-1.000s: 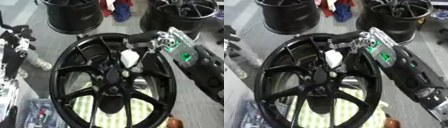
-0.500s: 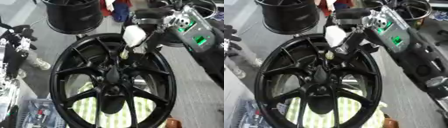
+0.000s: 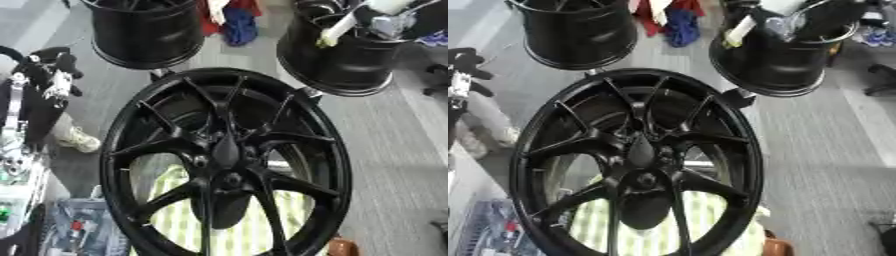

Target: Pull the pin out of the wheel hub.

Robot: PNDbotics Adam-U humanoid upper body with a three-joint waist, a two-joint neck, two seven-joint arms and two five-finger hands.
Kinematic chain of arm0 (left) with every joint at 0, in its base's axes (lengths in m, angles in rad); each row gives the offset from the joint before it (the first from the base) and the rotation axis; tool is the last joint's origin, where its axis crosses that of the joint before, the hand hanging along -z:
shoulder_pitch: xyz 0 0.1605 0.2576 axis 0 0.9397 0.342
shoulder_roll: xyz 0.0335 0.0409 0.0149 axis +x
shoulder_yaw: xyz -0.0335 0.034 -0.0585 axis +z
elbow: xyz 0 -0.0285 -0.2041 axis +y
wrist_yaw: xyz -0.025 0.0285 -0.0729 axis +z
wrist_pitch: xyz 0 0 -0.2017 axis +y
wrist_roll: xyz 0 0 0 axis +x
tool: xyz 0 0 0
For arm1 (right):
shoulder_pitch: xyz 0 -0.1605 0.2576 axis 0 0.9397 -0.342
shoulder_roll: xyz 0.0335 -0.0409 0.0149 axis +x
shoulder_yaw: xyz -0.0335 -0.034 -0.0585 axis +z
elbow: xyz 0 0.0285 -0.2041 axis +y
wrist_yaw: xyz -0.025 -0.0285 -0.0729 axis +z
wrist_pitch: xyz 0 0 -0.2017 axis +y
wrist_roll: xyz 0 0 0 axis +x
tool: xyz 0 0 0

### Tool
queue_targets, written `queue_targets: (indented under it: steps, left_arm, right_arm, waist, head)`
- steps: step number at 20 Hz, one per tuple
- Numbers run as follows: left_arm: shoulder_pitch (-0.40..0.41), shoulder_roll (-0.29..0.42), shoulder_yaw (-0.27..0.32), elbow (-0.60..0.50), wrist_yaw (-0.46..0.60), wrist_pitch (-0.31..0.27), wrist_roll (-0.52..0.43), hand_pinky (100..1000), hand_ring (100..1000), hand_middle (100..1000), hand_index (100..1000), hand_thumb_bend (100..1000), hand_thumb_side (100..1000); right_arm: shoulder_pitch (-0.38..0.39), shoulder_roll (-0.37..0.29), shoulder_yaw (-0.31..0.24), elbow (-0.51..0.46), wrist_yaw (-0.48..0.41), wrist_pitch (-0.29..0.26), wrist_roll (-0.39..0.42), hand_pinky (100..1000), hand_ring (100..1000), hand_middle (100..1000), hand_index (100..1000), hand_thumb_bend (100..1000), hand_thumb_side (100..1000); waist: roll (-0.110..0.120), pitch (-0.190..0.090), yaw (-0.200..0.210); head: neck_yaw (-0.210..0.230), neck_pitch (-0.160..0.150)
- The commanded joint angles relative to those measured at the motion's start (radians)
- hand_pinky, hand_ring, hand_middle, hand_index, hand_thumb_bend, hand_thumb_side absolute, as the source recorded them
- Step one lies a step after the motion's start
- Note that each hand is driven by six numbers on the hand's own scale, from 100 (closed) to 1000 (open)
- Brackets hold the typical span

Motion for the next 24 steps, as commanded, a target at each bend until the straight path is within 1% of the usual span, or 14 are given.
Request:
queue_targets:
  steps: [1, 3, 4, 8, 9, 10, 11, 12, 13, 14, 15, 17, 20, 24]
  left_arm:
    - [-0.008, 0.026, 0.019, -0.011, -0.006, 0.0, 0.017, 453, 591, 631, 742, 256, 595]
    - [-0.008, 0.025, 0.029, -0.011, -0.008, 0.002, 0.027, 453, 591, 631, 741, 256, 595]
    - [-0.008, 0.025, 0.035, -0.01, -0.009, 0.002, 0.033, 453, 590, 631, 741, 256, 595]
    - [-0.006, 0.023, 0.05, -0.01, -0.013, 0.004, 0.048, 453, 590, 630, 741, 255, 596]
    - [-0.005, 0.024, 0.053, -0.01, -0.014, 0.005, 0.052, 452, 590, 630, 741, 255, 596]
    - [-0.004, 0.024, 0.056, -0.011, -0.016, 0.005, 0.055, 452, 590, 630, 741, 254, 596]
    - [-0.003, 0.024, 0.057, -0.01, -0.017, 0.006, 0.057, 452, 590, 630, 741, 254, 596]
    - [-0.002, 0.022, 0.058, -0.01, -0.018, 0.006, 0.058, 452, 590, 630, 741, 254, 596]
    - [-0.002, 0.02, 0.058, -0.009, -0.019, 0.007, 0.059, 452, 590, 630, 741, 254, 596]
    - [-0.001, 0.019, 0.057, -0.008, -0.019, 0.007, 0.058, 452, 590, 630, 741, 255, 596]
    - [-0.001, 0.018, 0.055, -0.007, -0.02, 0.007, 0.057, 452, 590, 630, 741, 255, 596]
    - [0.001, 0.017, 0.052, -0.006, -0.02, 0.006, 0.054, 453, 590, 630, 741, 255, 595]
    - [0.005, 0.013, 0.045, -0.004, -0.019, 0.005, 0.048, 453, 589, 630, 741, 255, 595]
    - [0.008, 0.006, 0.036, -0.001, -0.018, 0.004, 0.038, 453, 590, 631, 741, 255, 596]
  right_arm:
    - [0.043, -0.117, -0.101, 0.006, -0.039, 0.044, -0.056, 100, 192, 232, 435, 100, 218]
    - [0.097, -0.125, -0.155, 0.043, -0.028, 0.072, -0.089, 100, 210, 250, 456, 100, 207]
    - [0.125, -0.111, -0.183, 0.068, -0.015, 0.089, -0.107, 100, 213, 252, 459, 100, 200]
    - [0.234, -0.02, -0.292, 0.174, 0.049, 0.153, -0.174, 109, 262, 292, 504, 100, 145]
    - [0.263, 0.009, -0.321, 0.203, 0.067, 0.171, -0.191, 153, 293, 324, 545, 100, 148]
    - [0.292, 0.037, -0.35, 0.232, 0.084, 0.188, -0.209, 309, 395, 439, 679, 130, 181]
    - [0.321, 0.066, -0.379, 0.261, 0.102, 0.206, -0.227, 309, 395, 439, 679, 130, 181]
    - [0.35, 0.095, -0.408, 0.29, 0.12, 0.223, -0.245, 671, 653, 700, 898, 237, 271]
    - [0.378, 0.123, -0.436, 0.317, 0.137, 0.239, -0.262, 694, 679, 723, 910, 246, 279]
    - [0.406, 0.151, -0.464, 0.334, 0.154, 0.247, -0.279, 801, 793, 827, 956, 315, 325]
    - [0.433, 0.175, -0.491, 0.334, 0.171, 0.249, -0.296, 807, 800, 835, 959, 320, 330]
    - [0.487, 0.212, -0.545, 0.302, 0.204, 0.239, -0.329, 851, 844, 885, 977, 375, 371]
    - [0.566, 0.245, -0.613, 0.23, 0.238, 0.204, -0.378, 848, 840, 889, 971, 388, 382]
    - [0.67, 0.267, -0.624, 0.126, 0.194, 0.149, -0.442, 838, 832, 879, 960, 371, 372]
  waist:
    - [0.009, -0.007, -0.009]
    - [0.014, -0.001, -0.027]
    - [0.018, 0.003, -0.037]
    - [0.032, 0.011, -0.065]
    - [0.034, 0.012, -0.068]
    - [0.037, 0.013, -0.073]
    - [0.037, 0.013, -0.072]
    - [0.039, 0.013, -0.072]
    - [0.039, 0.012, -0.069]
    - [0.039, 0.01, -0.065]
    - [0.039, 0.008, -0.061]
    - [0.04, 0.003, -0.053]
    - [0.041, -0.006, -0.038]
    - [0.041, -0.014, -0.019]
  head:
    - [0.018, 0.005]
    - [0.03, 0.005]
    - [0.036, 0.005]
    - [0.046, 0.005]
    - [0.046, 0.005]
    - [0.047, 0.005]
    - [0.045, 0.005]
    - [0.042, 0.005]
    - [0.037, 0.005]
    - [0.033, 0.005]
    - [0.029, 0.005]
    - [0.018, 0.005]
    - [0.003, 0.005]
    - [-0.014, 0.005]
